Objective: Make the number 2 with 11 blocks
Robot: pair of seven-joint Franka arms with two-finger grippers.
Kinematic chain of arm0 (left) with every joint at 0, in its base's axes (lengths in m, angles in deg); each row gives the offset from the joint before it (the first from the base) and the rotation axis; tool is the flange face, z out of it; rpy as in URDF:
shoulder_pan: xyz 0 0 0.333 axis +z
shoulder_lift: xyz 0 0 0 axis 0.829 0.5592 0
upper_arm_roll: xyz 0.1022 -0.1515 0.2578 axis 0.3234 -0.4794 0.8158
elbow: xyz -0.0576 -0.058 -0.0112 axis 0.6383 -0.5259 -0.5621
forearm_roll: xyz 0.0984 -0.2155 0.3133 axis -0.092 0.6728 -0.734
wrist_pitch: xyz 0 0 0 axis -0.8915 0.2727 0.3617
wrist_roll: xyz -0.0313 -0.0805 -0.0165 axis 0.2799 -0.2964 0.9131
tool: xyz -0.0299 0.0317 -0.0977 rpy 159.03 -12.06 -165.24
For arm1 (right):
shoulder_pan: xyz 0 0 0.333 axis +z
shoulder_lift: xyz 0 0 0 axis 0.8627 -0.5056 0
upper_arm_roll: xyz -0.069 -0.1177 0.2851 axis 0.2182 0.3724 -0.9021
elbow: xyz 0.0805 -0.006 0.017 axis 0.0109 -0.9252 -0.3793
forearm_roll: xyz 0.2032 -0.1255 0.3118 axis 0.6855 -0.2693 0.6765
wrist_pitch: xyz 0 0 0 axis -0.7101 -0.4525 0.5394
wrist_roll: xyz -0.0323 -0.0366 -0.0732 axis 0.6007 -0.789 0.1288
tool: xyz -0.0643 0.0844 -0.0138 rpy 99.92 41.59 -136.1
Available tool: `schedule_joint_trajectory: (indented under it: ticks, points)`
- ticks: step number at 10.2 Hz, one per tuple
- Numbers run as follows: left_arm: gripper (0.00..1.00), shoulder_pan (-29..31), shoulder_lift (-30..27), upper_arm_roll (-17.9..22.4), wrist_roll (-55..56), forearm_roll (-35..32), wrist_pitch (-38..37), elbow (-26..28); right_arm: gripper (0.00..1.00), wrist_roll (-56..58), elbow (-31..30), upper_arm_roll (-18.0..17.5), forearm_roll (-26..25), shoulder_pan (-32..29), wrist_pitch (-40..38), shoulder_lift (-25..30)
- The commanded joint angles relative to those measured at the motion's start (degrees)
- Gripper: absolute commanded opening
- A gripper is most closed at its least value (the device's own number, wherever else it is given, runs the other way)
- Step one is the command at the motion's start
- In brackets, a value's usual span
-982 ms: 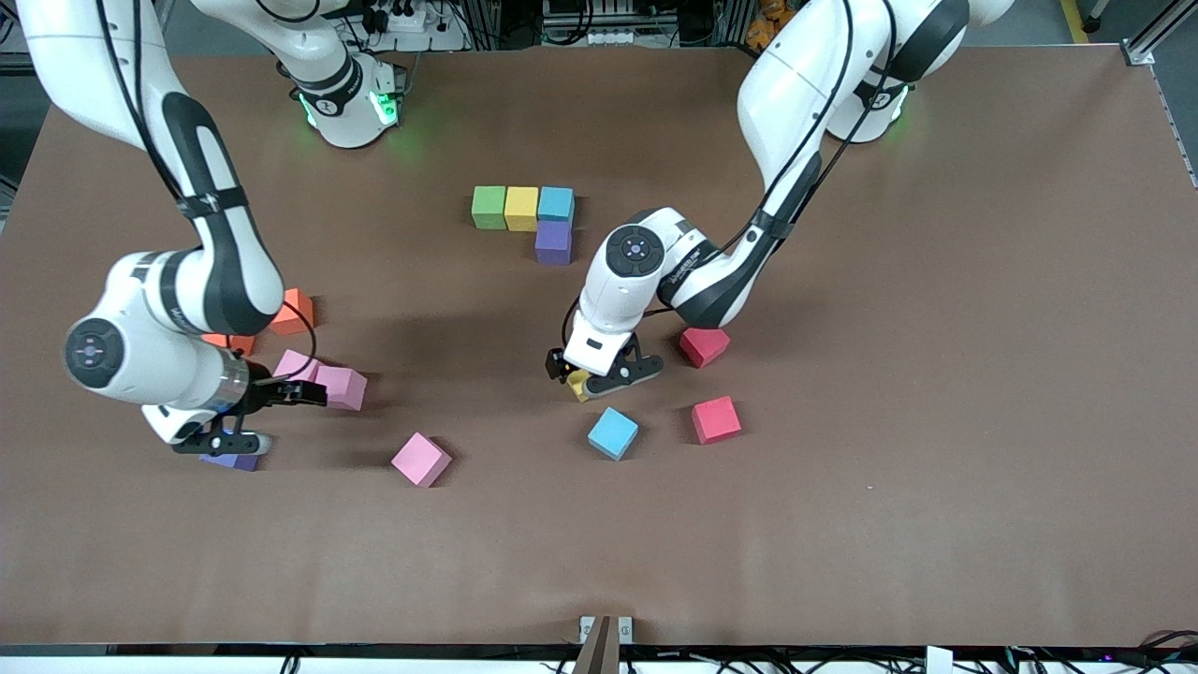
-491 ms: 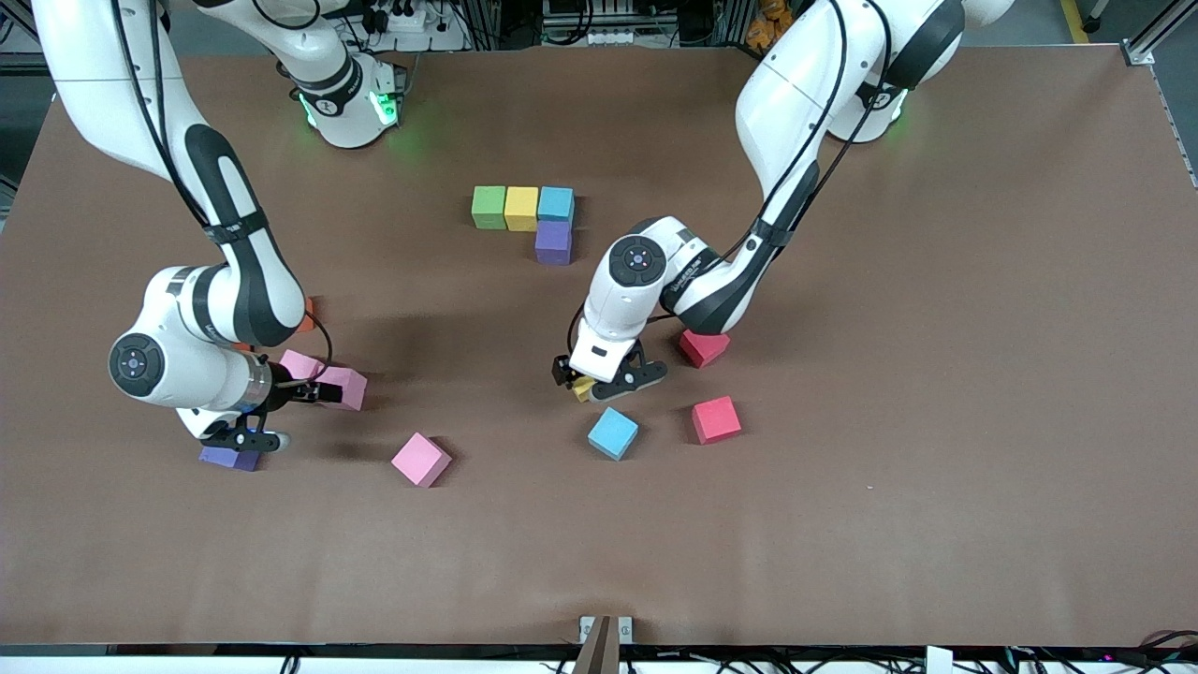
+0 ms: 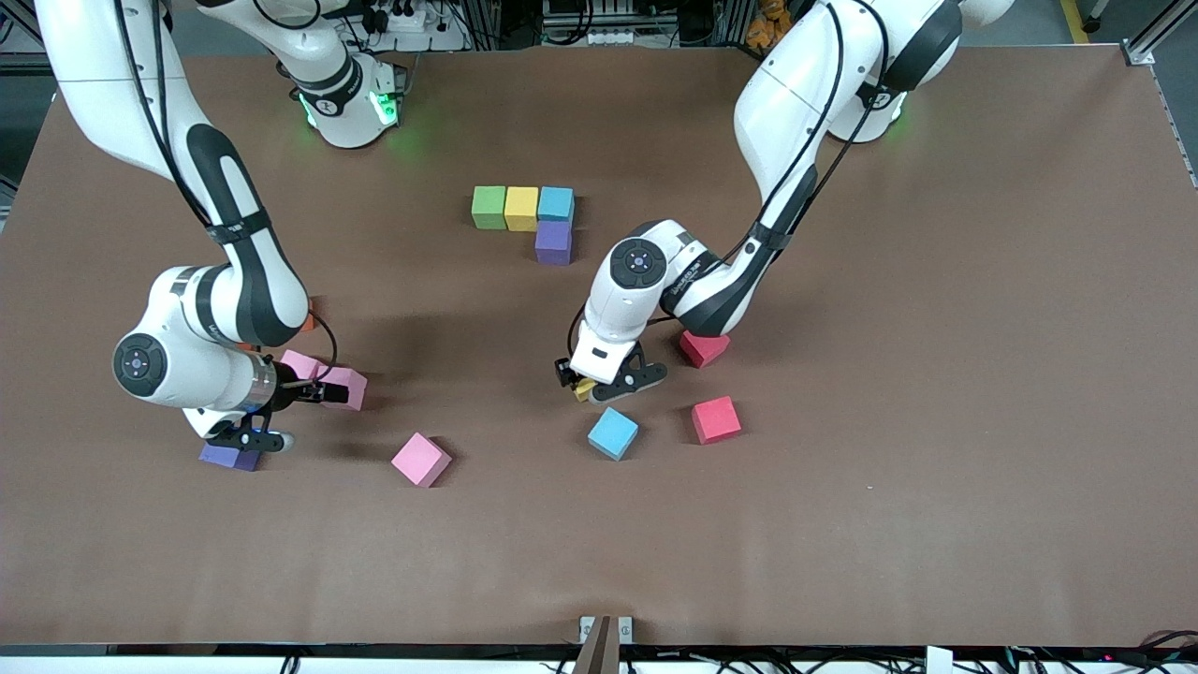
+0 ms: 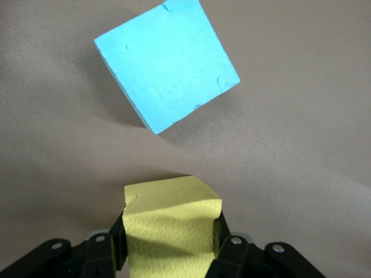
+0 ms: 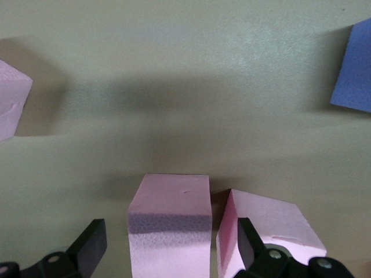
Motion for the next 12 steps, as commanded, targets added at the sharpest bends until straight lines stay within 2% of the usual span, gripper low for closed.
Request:
schedule_joint_trajectory:
  ticks: [1,6,7,9,12]
  points:
    - [0.19,-1.23,1.48,0.46,1.57,-0.74,1.14,-1.35,1.0,-0.68,0.22,-0.1,1.0,1.31,-0.01,-1.01]
    - [0.18,-4.65,0.69,-2.88,0.95,0.49,0.52,-1.35,1.0,-0.25,-0.13,-0.1,1.0,1.15,0.25,-1.63]
    - [0.12,-4.66,0.6,-4.36,0.17,0.14,-0.26,-1.26,1.0,0.11,-0.13,-0.1,1.0,0.97,0.08,-1.63]
    - [0.11,-4.66,0.34,-6.3,-8.32,0.14,-6.13,-1.35,1.0,0.37,-0.22,-0.1,1.0,1.14,-0.27,-1.63]
    - [0.11,-4.31,-0.19,-6.84,-18.79,0.4,-12.29,-1.35,1.0,2.82,-0.4,-0.1,0.91,0.97,-0.19,-1.63]
